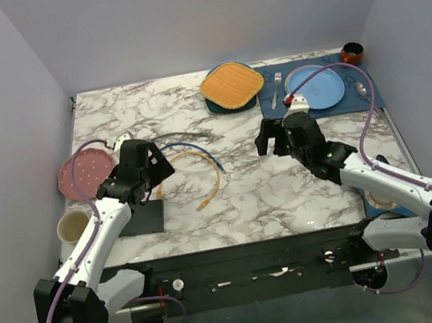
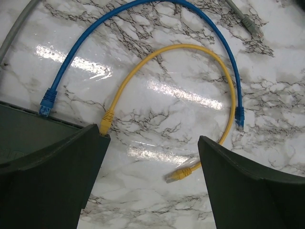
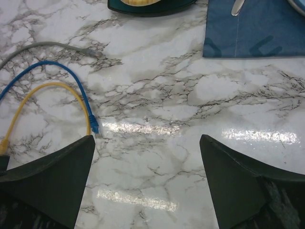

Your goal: Pull the plug from the switch port

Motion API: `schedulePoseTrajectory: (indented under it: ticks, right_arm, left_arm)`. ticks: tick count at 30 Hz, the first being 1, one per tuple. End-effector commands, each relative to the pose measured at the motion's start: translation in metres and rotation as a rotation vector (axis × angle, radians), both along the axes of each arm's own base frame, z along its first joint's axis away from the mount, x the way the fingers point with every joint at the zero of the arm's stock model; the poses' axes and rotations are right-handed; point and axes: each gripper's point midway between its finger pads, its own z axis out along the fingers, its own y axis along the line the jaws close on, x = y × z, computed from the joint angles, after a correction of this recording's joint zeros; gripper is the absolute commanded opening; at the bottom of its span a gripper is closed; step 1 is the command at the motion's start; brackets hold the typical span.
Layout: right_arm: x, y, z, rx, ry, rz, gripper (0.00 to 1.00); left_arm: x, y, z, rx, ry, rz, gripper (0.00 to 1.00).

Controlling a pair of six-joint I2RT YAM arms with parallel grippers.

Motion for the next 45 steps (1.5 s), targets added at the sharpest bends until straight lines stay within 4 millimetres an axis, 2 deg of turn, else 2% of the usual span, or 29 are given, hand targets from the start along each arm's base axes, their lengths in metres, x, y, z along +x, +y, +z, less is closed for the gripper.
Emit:
schedulePoseTrajectory:
  ticks: [1,7,10,14,19,24,27,31,32,34,35,37,40,45]
  right_arm:
    - [0.005,0.007,0.011,0.051,-0.016,-0.019,1.00]
    - [0.008,0.016,0.012,0.055,-0.006,0.022,1.00]
    - [0.005,0.029,0.009,0.051,-0.014,0.114,1.00]
    - [-0.001,0.036,0.004,0.058,0.007,0.165,1.00]
    - [-0.013,0.043,-0.003,0.085,0.036,0.221,1.00]
    - [-0.019,0.041,-0.018,0.091,0.074,0.216,0.99]
    - [-0.021,0.039,-0.025,0.092,0.089,0.207,1.00]
    - [-0.022,0.039,-0.028,0.097,0.100,0.205,0.99]
    - [-0.023,0.039,-0.029,0.095,0.101,0.207,1.00]
    - [-0.024,0.038,-0.030,0.097,0.103,0.202,1.00]
    - [-0.026,0.037,-0.028,0.101,0.097,0.204,1.00]
    - [-0.027,0.035,-0.028,0.102,0.095,0.199,1.00]
    - [-0.030,0.032,-0.027,0.106,0.088,0.191,1.00]
    - [-0.031,0.030,-0.031,0.100,0.094,0.186,1.00]
  left_arm:
    - [-0.003,-0.010,0.006,-0.044,-0.046,-0.065,0.99]
    - [-0.003,-0.004,0.006,-0.003,-0.045,-0.063,0.99]
    - [-0.002,-0.001,-0.002,0.031,-0.003,-0.066,0.99]
    - [-0.002,0.001,-0.018,0.063,0.064,-0.058,0.97]
    - [-0.004,-0.002,-0.027,0.067,0.124,-0.073,0.93]
    - [-0.008,0.010,-0.034,0.128,0.166,-0.040,0.89]
    - [-0.008,0.012,-0.045,0.143,0.194,-0.030,0.88]
    - [0.006,0.009,-0.058,0.157,0.226,-0.013,0.87]
    - [0.009,0.010,-0.068,0.176,0.257,-0.012,0.84]
    - [0.017,0.008,-0.072,0.171,0.268,-0.014,0.81]
    - [0.018,0.003,-0.080,0.145,0.294,-0.033,0.71]
    - [0.023,0.005,-0.083,0.124,0.291,-0.015,0.66]
    - [0.026,0.008,-0.084,0.143,0.286,-0.005,0.66]
    - [0.019,0.015,-0.096,0.179,0.325,0.001,0.66]
